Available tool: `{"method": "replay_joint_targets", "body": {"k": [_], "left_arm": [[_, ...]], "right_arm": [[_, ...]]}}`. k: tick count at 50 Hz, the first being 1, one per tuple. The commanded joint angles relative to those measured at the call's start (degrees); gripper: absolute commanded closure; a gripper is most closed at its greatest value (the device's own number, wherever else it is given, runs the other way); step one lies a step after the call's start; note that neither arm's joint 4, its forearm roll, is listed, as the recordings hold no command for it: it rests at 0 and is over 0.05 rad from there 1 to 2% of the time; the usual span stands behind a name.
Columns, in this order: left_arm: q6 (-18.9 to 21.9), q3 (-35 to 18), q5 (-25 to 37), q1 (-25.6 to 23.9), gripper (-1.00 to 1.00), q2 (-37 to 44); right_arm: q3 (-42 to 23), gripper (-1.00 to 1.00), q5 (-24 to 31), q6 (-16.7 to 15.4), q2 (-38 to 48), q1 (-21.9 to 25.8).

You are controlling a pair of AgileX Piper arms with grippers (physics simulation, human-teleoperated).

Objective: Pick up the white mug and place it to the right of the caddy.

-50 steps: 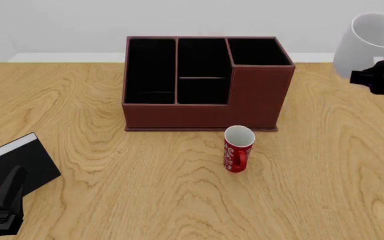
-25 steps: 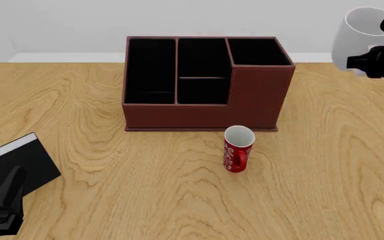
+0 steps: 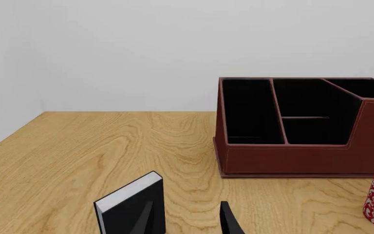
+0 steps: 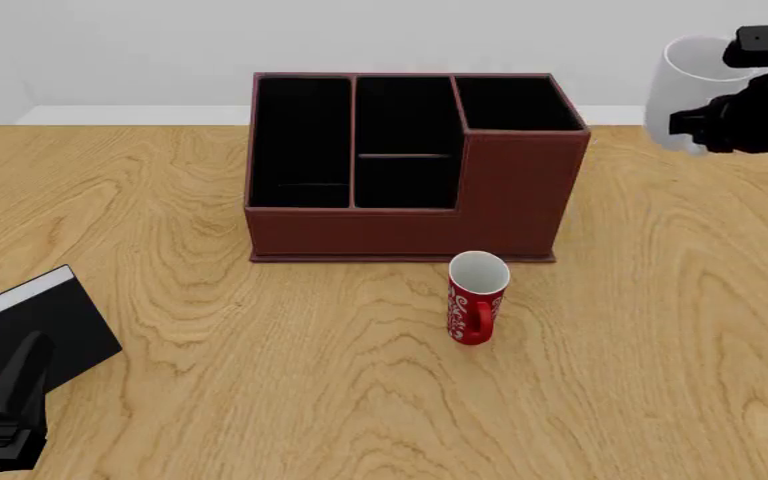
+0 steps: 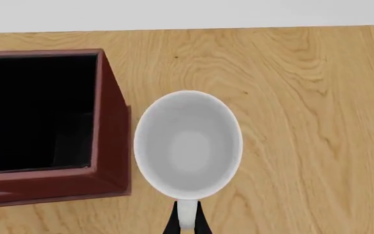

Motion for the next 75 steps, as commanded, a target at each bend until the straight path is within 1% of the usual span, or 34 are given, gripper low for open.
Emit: {"method": "replay_joint_targets", "body": {"k": [1, 14, 19, 27, 47, 75], "left_arm": [[0.0, 0.0, 0.0, 0.0, -1.0, 0.0], [0.0, 0.0, 0.0, 0.0, -1.0, 0.0], [0.0, 0.0, 0.0, 0.0, -1.0, 0.0], [0.0, 0.0, 0.0, 0.0, -1.0, 0.0], [0.0, 0.0, 0.0, 0.0, -1.0, 0.0], [0.0, 0.0, 0.0, 0.0, -1.0, 0.0]], "right_arm": [[-2.36, 1.0, 0.76, 0.15, 4.45, 0.09], [-2.12, 1.0, 0.18, 0.84, 5.85, 0.68], [-1.39, 1.0, -0.36, 0.29, 6.36, 0.52], [-0.73, 1.0, -1.1, 0.64, 7.16, 0.9], [3.08, 1.0, -6.49, 1.4, 9.18, 1.72], [4.62, 1.0, -10.36, 0.93, 12.76, 2.9]]}}
